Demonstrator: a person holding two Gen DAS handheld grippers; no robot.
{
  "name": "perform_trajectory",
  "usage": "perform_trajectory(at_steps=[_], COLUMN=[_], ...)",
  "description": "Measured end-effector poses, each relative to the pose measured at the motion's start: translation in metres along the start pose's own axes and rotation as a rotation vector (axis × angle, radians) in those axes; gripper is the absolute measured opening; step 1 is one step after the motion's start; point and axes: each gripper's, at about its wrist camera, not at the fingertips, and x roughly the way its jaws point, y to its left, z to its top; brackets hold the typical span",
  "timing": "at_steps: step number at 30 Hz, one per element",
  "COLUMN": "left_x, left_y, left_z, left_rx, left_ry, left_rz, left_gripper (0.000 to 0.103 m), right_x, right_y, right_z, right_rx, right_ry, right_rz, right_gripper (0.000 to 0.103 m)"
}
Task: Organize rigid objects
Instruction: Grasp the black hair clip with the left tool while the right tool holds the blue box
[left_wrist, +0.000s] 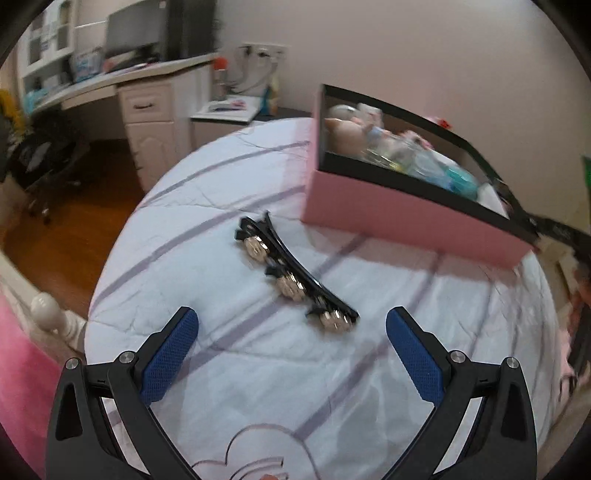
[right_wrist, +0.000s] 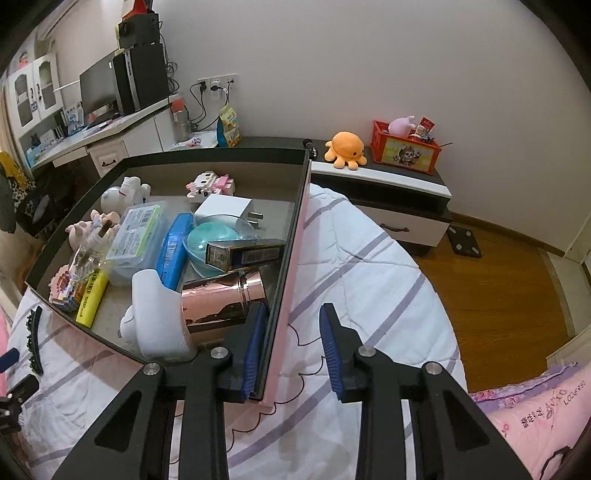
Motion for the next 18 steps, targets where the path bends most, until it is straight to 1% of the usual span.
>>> perform_trajectory(at_steps=[3,5,6,7,8,9,10,12,13,16,18], left_x=[0.012,0.014,0.012,0.009,0.006,0.003,0.002,0.001,0.001,0.007,0.014], left_y=[-0.003,-0.004,-0.002,0.002,0.006,0.011,0.014,0.020,0.020,0.019,0.016], left_z=[0.007,0.006,0.005,0.004,0.004,0.002,0.002,0.004,0.007,0.016,0.022], left_rx=[-0.010,0.018,0.024,0.023,0.021,0.016,0.017,0.025,0.043,0.053,0.074], left_ry=[0.005,0.012,0.006,0.002,-0.003,-0.011,-0.013,-0.016,-0.019,-0.019,-0.008], left_rz=[0.091,0.133,0.132,0.135,0.138,0.140,0.138,0.124,0.124,0.108,0.115], left_gripper=[0.102,0.099,0.092,0.084,0.078,0.067,0.061,0.055,0.053,0.053,0.053], right_x=[0.000,0.001,0.002,0.003,0.003,0.003,0.004,0.003,0.003,0.003,0.004], right_y=[0.001,0.003,0.004,0.005,0.005,0.006,0.006,0.007,0.006,0.006,0.007], right_z=[0.000,0.001,0.001,0.001,0.001,0.001,0.001,0.000,0.000,0.000,0.001], right_rx=[-0.002,-0.008,-0.015,-0.019,-0.021,-0.022,-0.022,-0.020,-0.018,-0.013,-0.015], right_ry=[0.006,0.010,0.015,0.018,0.019,0.020,0.022,0.018,0.018,0.016,0.020], right_rz=[0.002,-0.004,-0.007,-0.006,-0.001,0.002,0.004,0.008,0.010,0.010,0.006], right_gripper=[0.031,0.031,0.031,0.031,0.031,0.031,0.031,0.031,0.031,0.031,0.031])
